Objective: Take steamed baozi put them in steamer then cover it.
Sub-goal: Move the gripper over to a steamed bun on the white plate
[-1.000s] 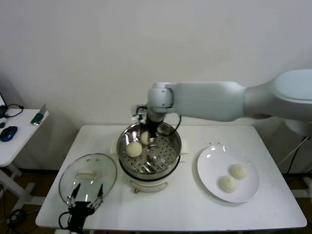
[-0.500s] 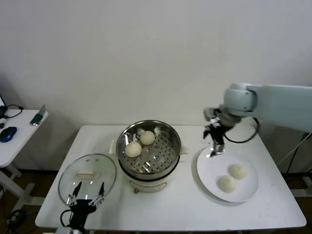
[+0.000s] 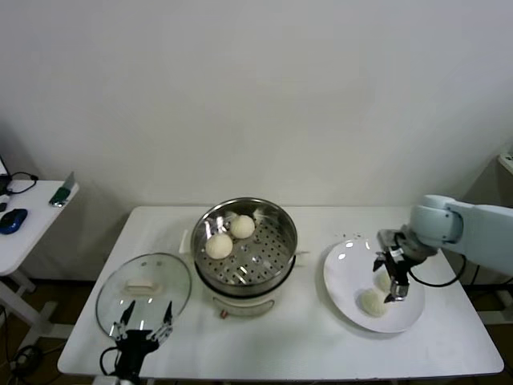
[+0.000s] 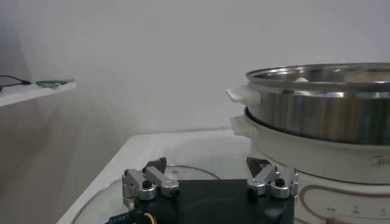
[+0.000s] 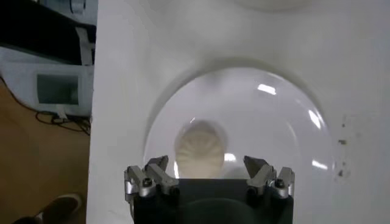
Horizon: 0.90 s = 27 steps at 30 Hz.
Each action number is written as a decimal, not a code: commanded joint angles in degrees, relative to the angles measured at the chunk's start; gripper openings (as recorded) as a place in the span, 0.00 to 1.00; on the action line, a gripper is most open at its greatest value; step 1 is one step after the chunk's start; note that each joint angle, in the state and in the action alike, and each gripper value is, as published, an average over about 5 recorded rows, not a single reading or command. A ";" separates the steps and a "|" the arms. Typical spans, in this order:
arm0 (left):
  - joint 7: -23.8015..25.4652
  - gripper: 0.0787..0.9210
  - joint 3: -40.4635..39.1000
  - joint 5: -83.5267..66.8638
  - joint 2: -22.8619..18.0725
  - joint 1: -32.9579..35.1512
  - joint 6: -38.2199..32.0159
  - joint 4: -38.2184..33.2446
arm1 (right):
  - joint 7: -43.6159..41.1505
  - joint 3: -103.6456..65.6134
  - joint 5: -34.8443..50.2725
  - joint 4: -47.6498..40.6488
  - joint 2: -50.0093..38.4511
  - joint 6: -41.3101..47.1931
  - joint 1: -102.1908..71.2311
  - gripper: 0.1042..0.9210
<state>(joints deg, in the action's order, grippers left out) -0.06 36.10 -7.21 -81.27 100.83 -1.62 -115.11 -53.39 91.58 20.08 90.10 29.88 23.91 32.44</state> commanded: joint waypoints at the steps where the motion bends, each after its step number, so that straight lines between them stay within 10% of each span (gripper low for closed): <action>1: -0.01 0.88 -0.11 0.16 -0.02 0.06 -0.07 -0.04 | 1.34 -9.58 -5.15 -2.85 -2.09 1.33 -13.46 0.88; 27: 0.00 0.88 -0.61 0.84 0.06 0.16 -0.13 0.05 | 5.03 -19.16 -5.84 -5.88 1.11 4.53 -22.66 0.84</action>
<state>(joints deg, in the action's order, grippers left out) -0.07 35.54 -6.42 -81.20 100.99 -1.71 -115.07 -49.02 74.76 14.77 84.67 30.93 28.04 12.16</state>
